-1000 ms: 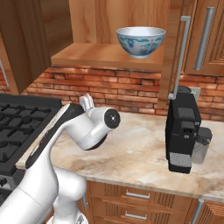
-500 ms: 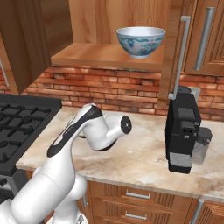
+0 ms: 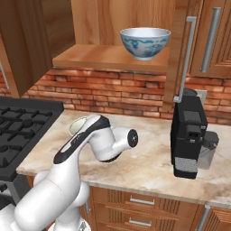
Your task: Open the cabinet. Pick the bowls from the counter and place them in the cabinet. Then close the cabinet.
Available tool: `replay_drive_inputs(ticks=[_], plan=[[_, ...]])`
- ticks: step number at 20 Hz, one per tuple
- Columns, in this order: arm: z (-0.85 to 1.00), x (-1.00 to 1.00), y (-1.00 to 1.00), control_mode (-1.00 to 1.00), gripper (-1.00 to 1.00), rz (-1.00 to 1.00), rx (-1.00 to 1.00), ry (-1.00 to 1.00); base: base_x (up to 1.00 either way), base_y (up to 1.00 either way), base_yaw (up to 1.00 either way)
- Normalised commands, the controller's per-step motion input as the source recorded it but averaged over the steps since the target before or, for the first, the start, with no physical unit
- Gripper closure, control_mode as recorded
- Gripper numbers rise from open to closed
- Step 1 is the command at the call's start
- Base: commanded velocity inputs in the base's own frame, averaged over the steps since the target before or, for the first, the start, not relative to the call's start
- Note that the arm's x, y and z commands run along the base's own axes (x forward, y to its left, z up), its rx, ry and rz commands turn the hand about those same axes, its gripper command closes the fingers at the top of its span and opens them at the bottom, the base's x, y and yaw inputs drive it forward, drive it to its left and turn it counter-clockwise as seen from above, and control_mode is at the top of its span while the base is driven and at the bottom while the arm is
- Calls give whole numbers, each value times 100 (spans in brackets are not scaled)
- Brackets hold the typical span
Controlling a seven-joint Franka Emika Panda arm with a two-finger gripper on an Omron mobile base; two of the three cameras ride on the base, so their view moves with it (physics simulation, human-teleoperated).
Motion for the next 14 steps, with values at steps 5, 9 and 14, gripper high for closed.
replay_drive_inputs(ticks=[5, 9, 14], plan=[[-14, 7, 0, -100, -100, 0, 0, -1, 0, 0, 0], [-30, 12, 0, -100, -100, 0, 0, 0, 0, 0, 0], [-31, 19, 0, -100, -100, 0, 0, 0, 0, 0, 0]])
